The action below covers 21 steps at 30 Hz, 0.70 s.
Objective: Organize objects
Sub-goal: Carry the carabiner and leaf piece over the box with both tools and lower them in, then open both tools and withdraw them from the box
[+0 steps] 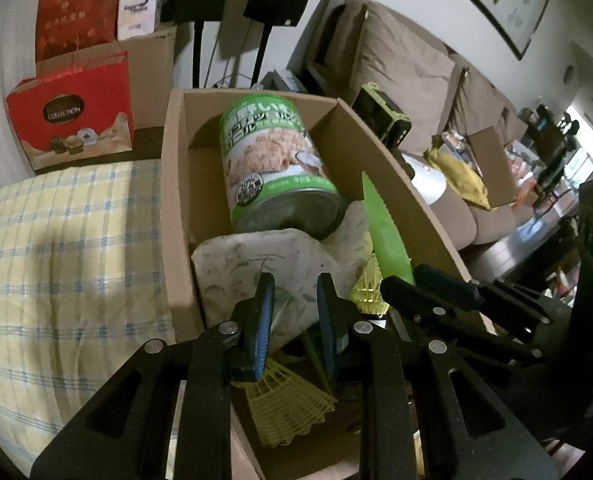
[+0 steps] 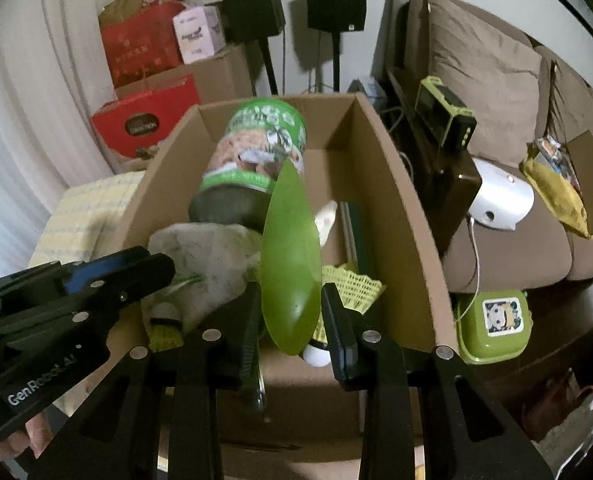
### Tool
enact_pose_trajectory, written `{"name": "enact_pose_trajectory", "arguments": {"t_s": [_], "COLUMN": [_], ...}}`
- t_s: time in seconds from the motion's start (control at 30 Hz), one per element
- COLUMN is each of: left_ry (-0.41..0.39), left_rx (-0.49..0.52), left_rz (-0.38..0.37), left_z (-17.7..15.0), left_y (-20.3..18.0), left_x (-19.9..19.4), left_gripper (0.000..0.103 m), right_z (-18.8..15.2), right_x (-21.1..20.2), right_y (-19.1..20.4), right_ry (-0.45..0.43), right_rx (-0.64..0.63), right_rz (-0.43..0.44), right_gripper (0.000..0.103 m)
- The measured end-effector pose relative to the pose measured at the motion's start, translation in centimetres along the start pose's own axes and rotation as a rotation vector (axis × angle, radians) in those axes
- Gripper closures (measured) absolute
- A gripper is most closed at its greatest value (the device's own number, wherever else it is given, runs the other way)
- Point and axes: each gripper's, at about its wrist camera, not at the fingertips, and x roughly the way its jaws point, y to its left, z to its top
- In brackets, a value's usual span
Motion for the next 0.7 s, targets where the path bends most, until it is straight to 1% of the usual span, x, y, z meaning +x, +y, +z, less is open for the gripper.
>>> {"name": "enact_pose_trajectory", "arguments": {"t_s": [0.1, 0.17, 0.3, 0.33, 0.37, 0.43, 0.6, 0.67, 0.7], "left_ry": [0.007, 0.011, 0.000, -0.004, -0.011, -0.027, -0.059, -0.067, -0.074], "left_rx": [-0.004, -0.006, -0.019, -0.019, -0.018, -0.010, 0.012, 0.023, 0.023], "left_rz": [-0.003, -0.006, -0.014, -0.013, -0.011, -0.003, 0.034, 0.035, 0.038], "left_z": [-0.1, 0.0, 0.1, 0.1, 0.1, 0.1, 0.2, 0.2, 0.2], "left_y": [0.2, 0.3, 0.7, 0.6, 0.6, 0.5, 0.5, 0.7, 0.8], "left_x": [0.2, 0.2, -0.2, -0.3, -0.5, -1.0, -2.0, -2.4, -2.6], "left_gripper": [0.081, 0.071, 0.062, 0.057, 0.052, 0.045, 0.035, 0.028, 0.027], "right_z": [-0.3, -0.5, -0.8, -0.8, -0.8, -0.8, -0.4, -0.3, -0.2], "right_x": [0.8, 1.2, 1.5, 1.5, 1.3, 1.0, -0.4, -1.1, -1.3], "right_y": [-0.2, -0.4, -0.5, -0.5, -0.6, -0.7, -0.8, -0.6, -0.5], "right_ry": [0.021, 0.030, 0.044, 0.044, 0.037, 0.027, -0.011, -0.027, -0.035], "right_rx": [0.008, 0.013, 0.013, 0.012, 0.016, 0.023, 0.030, 0.028, 0.027], "right_rz": [0.001, -0.002, -0.006, -0.008, -0.008, -0.006, -0.005, -0.003, -0.003], "right_gripper": [0.072, 0.072, 0.071, 0.068, 0.066, 0.058, 0.057, 0.056, 0.054]}}
